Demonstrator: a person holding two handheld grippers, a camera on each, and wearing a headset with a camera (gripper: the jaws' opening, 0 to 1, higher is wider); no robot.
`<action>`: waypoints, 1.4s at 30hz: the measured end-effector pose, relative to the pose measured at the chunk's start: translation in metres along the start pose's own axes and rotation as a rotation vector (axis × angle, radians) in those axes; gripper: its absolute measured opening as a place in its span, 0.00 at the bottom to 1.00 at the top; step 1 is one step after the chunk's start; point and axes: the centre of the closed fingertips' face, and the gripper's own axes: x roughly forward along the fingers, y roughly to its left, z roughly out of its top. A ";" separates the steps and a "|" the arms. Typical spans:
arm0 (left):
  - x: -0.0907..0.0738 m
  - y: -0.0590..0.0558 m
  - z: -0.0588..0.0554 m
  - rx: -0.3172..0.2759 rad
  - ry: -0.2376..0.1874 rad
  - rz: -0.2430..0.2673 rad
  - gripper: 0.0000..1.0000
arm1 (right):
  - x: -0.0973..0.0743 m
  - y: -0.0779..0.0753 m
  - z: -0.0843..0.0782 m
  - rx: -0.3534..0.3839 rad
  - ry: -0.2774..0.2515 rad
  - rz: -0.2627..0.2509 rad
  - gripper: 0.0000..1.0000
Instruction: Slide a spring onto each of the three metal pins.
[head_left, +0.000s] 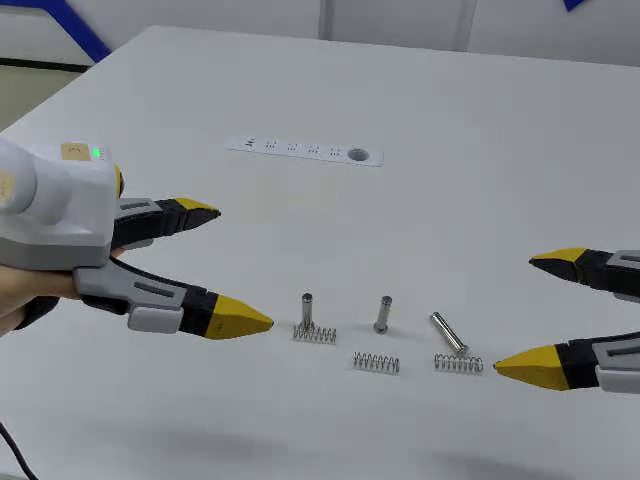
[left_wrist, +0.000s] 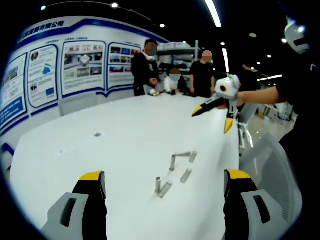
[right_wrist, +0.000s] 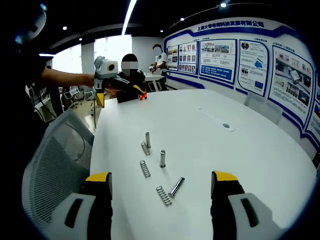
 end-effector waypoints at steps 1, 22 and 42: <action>0.000 0.000 0.000 0.001 0.001 0.001 1.00 | 0.000 0.000 0.000 0.001 0.000 0.000 0.82; 0.008 0.002 -0.008 -0.022 -0.001 -0.014 1.00 | 0.011 -0.015 -0.012 0.045 0.038 -0.019 0.74; 0.012 0.010 -0.019 -0.094 -0.014 0.006 0.99 | 0.045 -0.036 -0.026 0.098 0.072 -0.040 0.62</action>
